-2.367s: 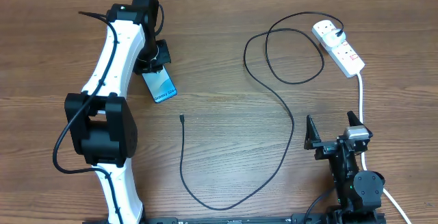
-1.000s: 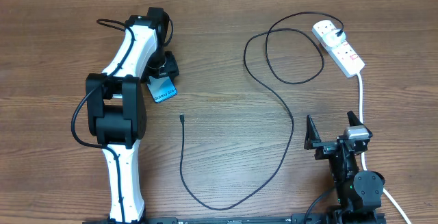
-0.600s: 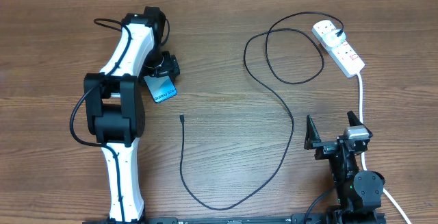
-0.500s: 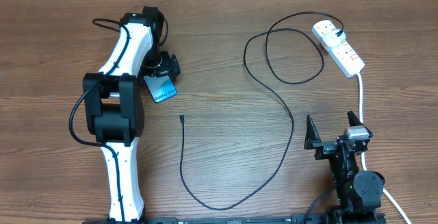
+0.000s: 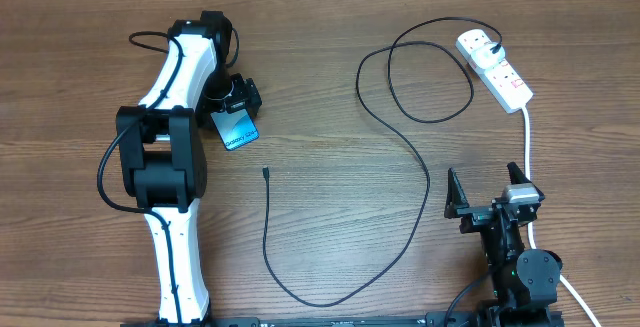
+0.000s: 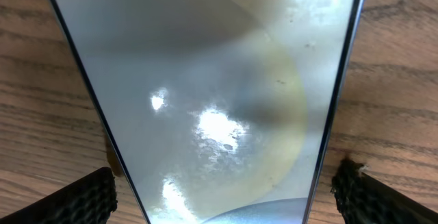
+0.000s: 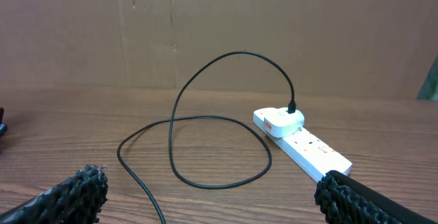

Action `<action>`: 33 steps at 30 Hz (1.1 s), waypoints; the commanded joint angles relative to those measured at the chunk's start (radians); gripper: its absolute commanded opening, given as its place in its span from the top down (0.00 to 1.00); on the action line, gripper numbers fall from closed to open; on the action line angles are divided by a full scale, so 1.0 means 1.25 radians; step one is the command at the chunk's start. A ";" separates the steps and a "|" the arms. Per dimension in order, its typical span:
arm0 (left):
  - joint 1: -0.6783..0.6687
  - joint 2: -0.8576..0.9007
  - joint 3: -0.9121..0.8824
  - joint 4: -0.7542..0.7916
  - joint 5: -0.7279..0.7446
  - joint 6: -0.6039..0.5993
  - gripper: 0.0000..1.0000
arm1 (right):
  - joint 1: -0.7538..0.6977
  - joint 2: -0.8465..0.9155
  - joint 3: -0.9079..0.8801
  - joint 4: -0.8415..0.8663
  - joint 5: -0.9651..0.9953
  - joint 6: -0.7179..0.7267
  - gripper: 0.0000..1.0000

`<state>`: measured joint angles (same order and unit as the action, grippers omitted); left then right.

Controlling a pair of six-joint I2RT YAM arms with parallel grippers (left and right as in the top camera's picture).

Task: Plug charger to phone and switch on socket
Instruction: 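Close the left gripper on the phone's bottom edge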

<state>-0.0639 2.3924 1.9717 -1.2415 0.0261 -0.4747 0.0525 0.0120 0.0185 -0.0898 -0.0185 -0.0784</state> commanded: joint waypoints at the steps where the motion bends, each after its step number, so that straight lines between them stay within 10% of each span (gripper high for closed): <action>1: 0.000 0.028 -0.018 0.014 -0.007 -0.042 0.02 | -0.001 -0.003 -0.008 0.005 0.008 0.005 0.00; 33: 0.043 0.027 -0.018 0.035 0.063 -0.015 0.15 | -0.001 -0.003 -0.008 0.005 0.008 0.005 0.00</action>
<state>-0.0067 2.3924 1.9686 -1.2053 0.0898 -0.5018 0.0521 0.0120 0.0185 -0.0895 -0.0181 -0.0788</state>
